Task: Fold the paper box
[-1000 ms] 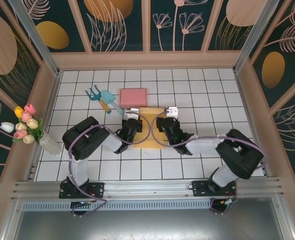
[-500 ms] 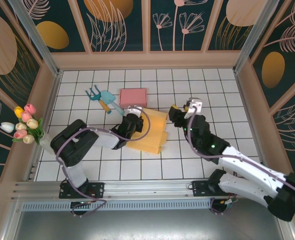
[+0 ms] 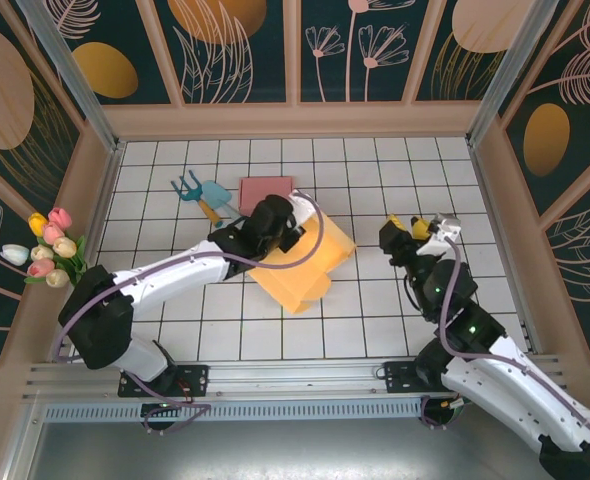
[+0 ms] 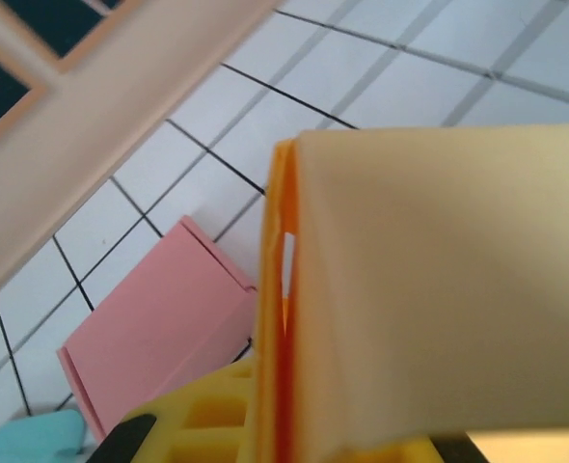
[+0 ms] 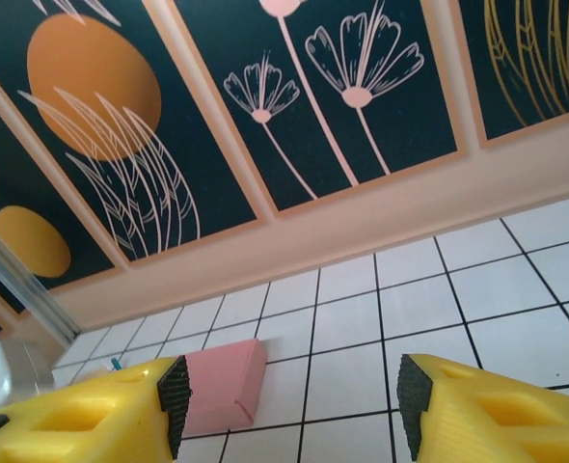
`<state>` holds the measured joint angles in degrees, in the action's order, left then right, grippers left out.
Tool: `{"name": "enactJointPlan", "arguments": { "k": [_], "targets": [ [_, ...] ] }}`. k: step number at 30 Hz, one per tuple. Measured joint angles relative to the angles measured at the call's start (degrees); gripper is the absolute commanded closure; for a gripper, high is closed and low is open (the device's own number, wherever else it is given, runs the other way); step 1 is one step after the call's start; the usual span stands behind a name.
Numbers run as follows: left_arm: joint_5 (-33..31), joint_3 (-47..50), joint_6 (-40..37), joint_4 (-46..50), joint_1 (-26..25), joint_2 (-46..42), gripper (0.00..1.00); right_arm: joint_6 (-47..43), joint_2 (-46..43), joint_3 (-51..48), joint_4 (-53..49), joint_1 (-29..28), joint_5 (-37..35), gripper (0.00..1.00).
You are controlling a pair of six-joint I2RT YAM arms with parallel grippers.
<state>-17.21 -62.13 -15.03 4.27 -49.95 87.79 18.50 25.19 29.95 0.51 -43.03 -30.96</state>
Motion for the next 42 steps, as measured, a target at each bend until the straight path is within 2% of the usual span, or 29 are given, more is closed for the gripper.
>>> {"name": "enactJointPlan", "arguments": {
  "k": [2,6,13,19,24,30,42],
  "targets": [
    [-1.6,-4.0,-4.0,6.2,-2.7,2.4,1.0,0.0,-1.8,-0.2,0.0,0.3,0.0,0.36],
    [-5.9,-14.1,-8.3,18.3,-6.5,13.1,1.0,0.0,-3.6,-0.6,0.0,0.7,0.2,0.36],
    [-13.4,-21.0,-10.8,29.9,-7.8,29.9,1.0,0.0,-3.6,-1.6,-0.4,0.9,1.0,0.36],
    [-17.4,-23.0,-14.0,30.4,-8.5,34.4,0.99,0.0,-3.6,-1.6,-0.6,1.4,1.1,0.36],
    [-21.1,-24.7,-15.6,29.4,-9.5,38.1,0.85,0.0,-3.6,-1.6,-0.8,1.5,1.1,0.36],
    [-22.6,-27.2,-15.6,29.1,-9.3,39.5,0.68,0.0,-3.6,-1.7,-0.8,1.5,1.1,0.36],
    [-23.6,-29.4,-15.8,27.2,-9.1,37.4,0.57,0.1,-3.6,-1.7,-0.9,1.9,1.1,0.35]
  ]
}}
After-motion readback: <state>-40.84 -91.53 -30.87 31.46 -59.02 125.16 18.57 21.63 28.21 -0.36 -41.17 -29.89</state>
